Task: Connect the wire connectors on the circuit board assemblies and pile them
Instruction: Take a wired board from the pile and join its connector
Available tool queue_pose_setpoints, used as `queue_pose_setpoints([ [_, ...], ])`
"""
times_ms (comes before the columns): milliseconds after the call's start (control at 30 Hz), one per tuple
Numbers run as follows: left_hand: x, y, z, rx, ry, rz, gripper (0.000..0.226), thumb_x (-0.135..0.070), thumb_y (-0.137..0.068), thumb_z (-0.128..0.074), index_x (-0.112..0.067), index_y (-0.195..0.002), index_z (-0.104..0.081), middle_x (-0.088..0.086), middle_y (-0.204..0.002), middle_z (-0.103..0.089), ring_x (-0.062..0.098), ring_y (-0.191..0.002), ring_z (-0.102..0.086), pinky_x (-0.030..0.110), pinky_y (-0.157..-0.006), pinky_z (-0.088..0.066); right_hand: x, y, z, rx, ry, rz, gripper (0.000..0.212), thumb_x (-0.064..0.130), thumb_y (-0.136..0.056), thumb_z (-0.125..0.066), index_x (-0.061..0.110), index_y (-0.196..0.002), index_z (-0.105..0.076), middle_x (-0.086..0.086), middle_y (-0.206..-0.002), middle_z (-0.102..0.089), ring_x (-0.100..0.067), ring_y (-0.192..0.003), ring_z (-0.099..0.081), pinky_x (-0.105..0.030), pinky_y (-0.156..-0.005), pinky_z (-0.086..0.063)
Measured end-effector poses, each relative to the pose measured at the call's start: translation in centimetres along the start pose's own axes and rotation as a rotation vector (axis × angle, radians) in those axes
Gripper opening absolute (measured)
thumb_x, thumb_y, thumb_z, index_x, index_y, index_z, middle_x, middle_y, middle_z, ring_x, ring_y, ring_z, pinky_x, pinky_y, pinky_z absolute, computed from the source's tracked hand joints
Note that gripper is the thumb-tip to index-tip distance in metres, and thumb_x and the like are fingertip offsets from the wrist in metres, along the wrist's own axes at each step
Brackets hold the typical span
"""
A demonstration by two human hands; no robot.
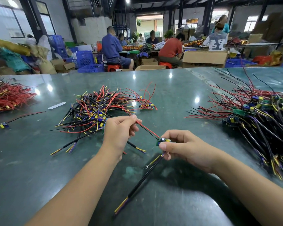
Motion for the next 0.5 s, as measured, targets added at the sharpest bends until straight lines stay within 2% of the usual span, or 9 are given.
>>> queue_pose_setpoints([
  [300,0.1,-0.5,0.8,-0.169,0.096,-0.015,0.033,-0.008,-0.092,-0.054,-0.011,-0.063,-0.07,-0.006,-0.043,-0.055,0.001,-0.037,-0.042,0.01,-0.039,-0.031,0.1,0.0,-0.1,0.038,-0.005,-0.016,0.011,0.017,-0.082,-0.07,0.01,-0.081,-0.062,-0.006,-0.069,-0.06,-0.017,-0.065,-0.052,-0.02,-0.066,-0.047],
  [500,0.3,-0.8,1.5,-0.267,0.177,0.005,0.044,-0.009,-0.089,-0.055,-0.019,-0.049,-0.072,-0.005,-0.043,-0.056,0.003,-0.037,-0.043,0.012,-0.038,-0.032,0.0,0.2,-0.2,0.055,0.004,-0.021,0.006,0.017,-0.08,-0.066,0.014,-0.076,-0.063,-0.005,-0.069,-0.061,-0.017,-0.065,-0.054,-0.021,-0.067,-0.048],
])
Point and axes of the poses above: each hand's wrist, its own y-axis away from the middle knuckle, its own z-axis out of the back of the hand, x = y × z, the point moved 4 cm from there along -y, towards the middle knuckle
